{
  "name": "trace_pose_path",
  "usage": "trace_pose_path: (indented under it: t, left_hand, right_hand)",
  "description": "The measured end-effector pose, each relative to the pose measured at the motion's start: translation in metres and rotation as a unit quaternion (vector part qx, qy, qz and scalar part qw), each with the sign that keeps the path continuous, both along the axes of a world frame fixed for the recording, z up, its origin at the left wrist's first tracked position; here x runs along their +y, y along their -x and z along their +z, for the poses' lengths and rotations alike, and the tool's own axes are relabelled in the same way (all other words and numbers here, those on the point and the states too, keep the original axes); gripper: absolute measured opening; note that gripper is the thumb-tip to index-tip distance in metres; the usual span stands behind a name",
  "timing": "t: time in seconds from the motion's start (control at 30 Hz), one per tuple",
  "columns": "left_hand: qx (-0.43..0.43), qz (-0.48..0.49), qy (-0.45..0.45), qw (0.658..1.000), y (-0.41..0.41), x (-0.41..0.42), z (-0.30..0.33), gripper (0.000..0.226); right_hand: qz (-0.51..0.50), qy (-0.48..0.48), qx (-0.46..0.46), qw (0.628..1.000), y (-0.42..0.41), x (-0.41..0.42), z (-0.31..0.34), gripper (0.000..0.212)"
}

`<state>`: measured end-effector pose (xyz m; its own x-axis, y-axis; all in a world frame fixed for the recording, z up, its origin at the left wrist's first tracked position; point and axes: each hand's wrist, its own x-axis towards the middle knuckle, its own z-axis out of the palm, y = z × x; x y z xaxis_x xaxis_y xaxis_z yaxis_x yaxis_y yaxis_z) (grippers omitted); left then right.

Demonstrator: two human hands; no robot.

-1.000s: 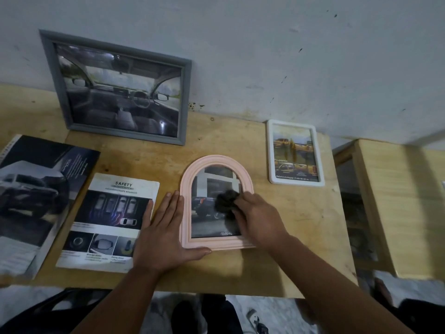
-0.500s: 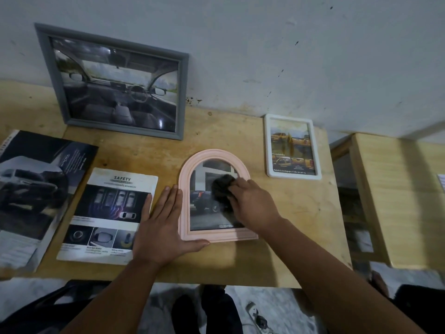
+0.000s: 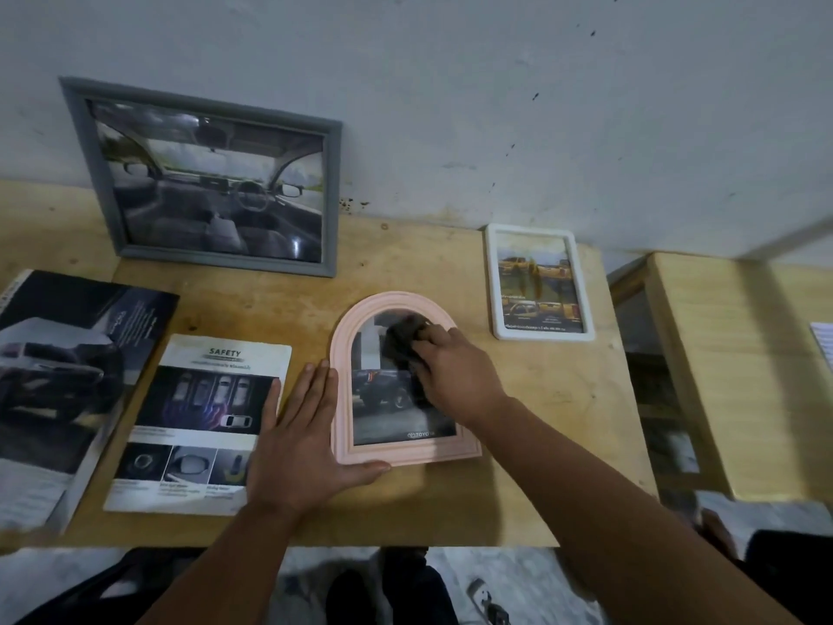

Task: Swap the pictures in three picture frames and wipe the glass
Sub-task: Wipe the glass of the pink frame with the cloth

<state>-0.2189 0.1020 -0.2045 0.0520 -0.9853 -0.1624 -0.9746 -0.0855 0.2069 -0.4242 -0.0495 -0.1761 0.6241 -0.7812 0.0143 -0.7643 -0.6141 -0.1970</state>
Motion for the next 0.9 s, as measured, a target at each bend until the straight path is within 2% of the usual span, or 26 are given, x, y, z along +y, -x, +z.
trace_pose_path:
  t: [0.07, 0.17, 0.27, 0.4, 0.57, 0.67, 0.77, 0.9]
  left_hand:
    - [-0.002, -0.002, -0.004, 1.0, 0.0, -0.001, -0.001, 0.143]
    - [0.002, 0.0, -0.006, 1.0, 0.001, -0.001, -0.002, 0.143]
    - [0.002, 0.001, -0.007, 1.0, 0.0, -0.001, -0.001, 0.143]
    - [0.001, 0.002, -0.006, 1.0, 0.0, -0.001, -0.001, 0.143]
    - [-0.001, 0.003, -0.006, 1.0, -0.001, -0.001, -0.001, 0.143]
    - [0.002, 0.0, -0.009, 1.0, -0.001, 0.0, -0.001, 0.143]
    - [0.009, -0.002, -0.008, 1.0, -0.002, 0.001, -0.002, 0.144]
    - [0.021, -0.007, 0.001, 1.0, -0.002, 0.0, -0.002, 0.142]
  right_hand:
    - [0.013, -0.005, -0.019, 1.0, 0.017, 0.031, -0.005, 0.022]
    - [0.072, -0.063, -0.013, 0.995, 0.045, 0.073, 0.001, 0.029]
    - [0.087, -0.093, -0.029, 0.991, 0.051, 0.063, 0.016, 0.036]
    - [0.008, -0.012, -0.057, 0.998, 0.023, 0.004, 0.016, 0.04]
    - [0.005, 0.06, 0.067, 0.996, 0.013, 0.008, -0.011, 0.035]
    - [0.02, 0.049, 0.06, 0.997, 0.04, 0.044, -0.01, 0.025]
    - [0.036, 0.032, 0.056, 0.997, 0.057, 0.081, -0.006, 0.028]
    - [0.015, -0.007, 0.017, 1.0, 0.029, 0.106, -0.003, 0.032]
